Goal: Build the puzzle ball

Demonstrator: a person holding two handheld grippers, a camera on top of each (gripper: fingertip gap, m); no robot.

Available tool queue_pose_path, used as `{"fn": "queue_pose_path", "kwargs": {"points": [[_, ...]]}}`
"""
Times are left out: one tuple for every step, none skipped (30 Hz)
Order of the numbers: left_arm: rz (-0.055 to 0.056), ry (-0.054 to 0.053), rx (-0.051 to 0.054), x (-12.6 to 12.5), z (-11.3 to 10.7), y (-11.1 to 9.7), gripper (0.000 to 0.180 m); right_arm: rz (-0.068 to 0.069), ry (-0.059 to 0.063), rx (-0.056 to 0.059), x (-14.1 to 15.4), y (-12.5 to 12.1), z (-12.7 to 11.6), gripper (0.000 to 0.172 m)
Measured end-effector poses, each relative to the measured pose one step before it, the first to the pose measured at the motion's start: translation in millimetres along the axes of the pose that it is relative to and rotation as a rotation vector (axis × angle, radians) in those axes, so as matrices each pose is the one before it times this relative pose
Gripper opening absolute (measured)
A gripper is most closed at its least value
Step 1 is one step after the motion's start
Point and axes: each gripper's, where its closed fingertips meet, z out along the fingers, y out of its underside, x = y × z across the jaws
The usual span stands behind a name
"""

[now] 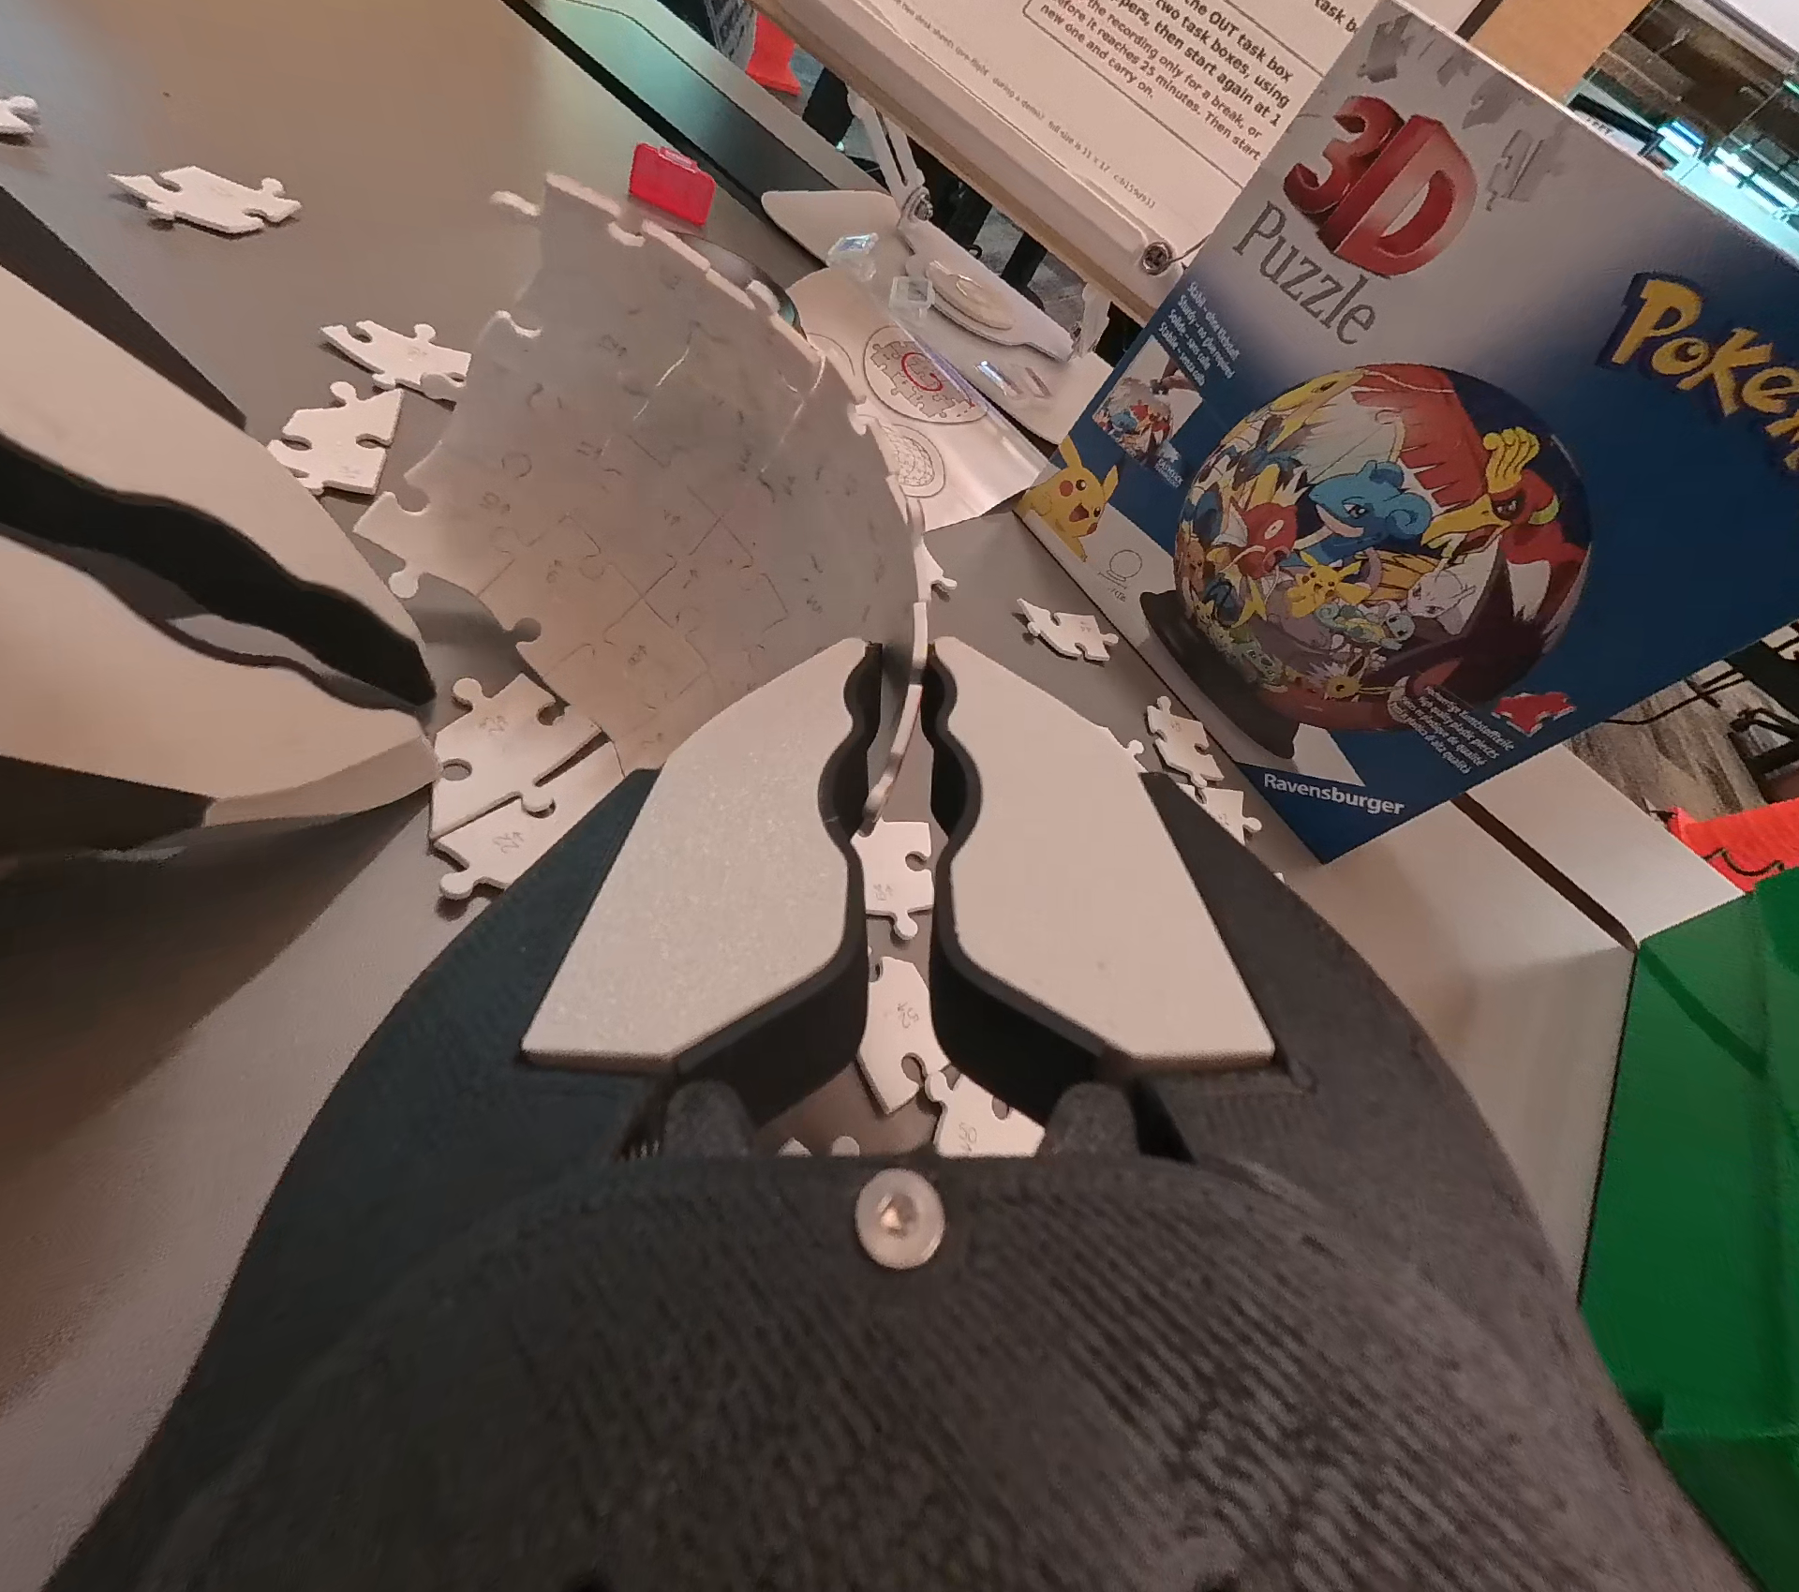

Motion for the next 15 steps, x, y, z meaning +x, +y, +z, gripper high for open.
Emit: {"fn": "queue_pose_path", "kwargs": {"points": [[0.0057, 0.0011, 0.0019, 0.39, 0.42, -0.38, 0.011, -0.0016, 0.0004, 0.0007, -0.15, -0.22, -0.07, 0.007], [0.0062, 0.0000, 0.0017, -0.12, 0.34, -0.38, 0.011, -0.0008, 0.0003, 0.0006, -0.03, -0.13, 0.02, 0.007], [0.0081, 0.0005, 0.0015, -0.10, 0.20, -0.23, 0.011, -0.0004, 0.0002, 0.0001, 0.00, -0.02, -0.07, 0.007], [0.0100, 0.0017, 0.0011, -0.18, 0.08, -0.20, 0.011, 0.0005, 0.0000, -0.0005, 0.04, 0.21, 0.01, 0.007], [0.0084, 0.0010, 0.0015, -0.38, 0.13, -0.24, 0.011, 0.0011, -0.0006, 0.0000, 0.04, 0.07, 0.10, 0.007], [0.0052, 0.0040, 0.0016, -0.15, 0.27, -0.32, 0.011, 0.0010, -0.0004, -0.0003, 0.00, 0.10, 0.00, 0.007], [0.0035, 0.0066, 0.0026, 0.25, 0.39, -0.50, 0.011, -0.0002, -0.0001, -0.0001, 0.00, 0.02, -0.01, 0.007], [0.0074, 0.0091, 0.0030, 0.65, 0.36, -0.55, 0.011, -0.0007, 0.0003, -0.0004, 0.05, 0.14, -0.01, 0.007], [0.0131, 0.0034, 0.0006, 0.02, -0.04, -0.24, 0.011, 0.0000, 0.0002, -0.0002, 0.03, 0.02, -0.01, 0.007], [0.0134, -0.0062, -0.0045, -0.92, -0.39, 0.16, 0.012, 0.0001, 0.0002, -0.0004, 0.10, 0.20, 0.01, 0.007], [0.0100, -0.0119, 0.0011, -1.33, -1.12, -1.17, 0.011, -0.0001, -0.0001, -0.0006, 0.02, 0.21, -0.07, 0.007], [0.0058, -0.0084, 0.0178, -0.90, -1.90, -3.53, 0.011, 0.0009, -0.0001, -0.0007, 0.12, 0.16, 0.05, 0.007], [0.0028, -0.0015, 0.0256, -0.04, -2.04, -4.70, 0.009, 0.0008, -0.0002, 0.0002, 0.09, -0.05, 0.01, 0.007], [0.0003, -0.0025, 0.0194, -0.36, -1.26, -4.07, 0.005, -0.0004, 0.0004, 0.0003, -0.10, -0.14, 0.06, 0.007], [-0.0013, -0.0064, 0.0070, -1.24, -0.13, -2.17, 0.003, -0.0021, 0.0008, -0.0002, -0.04, 0.00, -0.03, 0.007]]}}
